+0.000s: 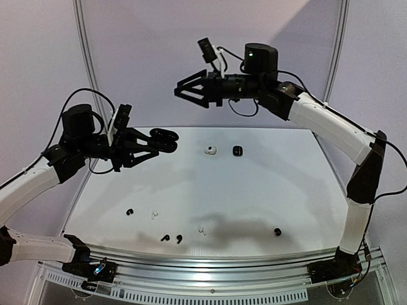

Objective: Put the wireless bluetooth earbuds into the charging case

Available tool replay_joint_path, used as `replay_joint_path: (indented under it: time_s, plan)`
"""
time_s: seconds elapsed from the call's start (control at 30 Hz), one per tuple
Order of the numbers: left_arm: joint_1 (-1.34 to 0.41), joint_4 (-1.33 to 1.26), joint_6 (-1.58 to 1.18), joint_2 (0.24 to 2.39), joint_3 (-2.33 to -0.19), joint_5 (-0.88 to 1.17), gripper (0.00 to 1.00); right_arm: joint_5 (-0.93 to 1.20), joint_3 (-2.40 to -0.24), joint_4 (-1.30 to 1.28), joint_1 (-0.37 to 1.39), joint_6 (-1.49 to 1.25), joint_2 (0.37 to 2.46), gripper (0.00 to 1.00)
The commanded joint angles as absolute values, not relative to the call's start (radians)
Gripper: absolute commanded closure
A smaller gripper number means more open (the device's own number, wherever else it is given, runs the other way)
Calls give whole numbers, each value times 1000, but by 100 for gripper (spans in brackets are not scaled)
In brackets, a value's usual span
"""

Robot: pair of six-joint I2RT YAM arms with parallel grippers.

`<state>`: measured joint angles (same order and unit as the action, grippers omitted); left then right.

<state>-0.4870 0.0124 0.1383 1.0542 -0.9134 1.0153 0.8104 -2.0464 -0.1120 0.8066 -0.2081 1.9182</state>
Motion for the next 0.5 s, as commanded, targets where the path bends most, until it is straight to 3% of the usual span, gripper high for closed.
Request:
replay_joint_path:
  time_s: [0.0,0.17,0.33,0.47]
  plan:
    - [-487,-54,100,1026,-883,979,100,526,-2002,-185,713,-368,1800,36]
    - [-484,-80,86,1003,-850,950,100,76,-1823,-586,640,-406,1705,45]
    - [-482,-108,81,989,-826,950,100,-127,-1529,-866,587,-528,1609,50]
    - [-482,-143,60,984,-807,957,100,-133,-1275,-938,582,-670,1546,57]
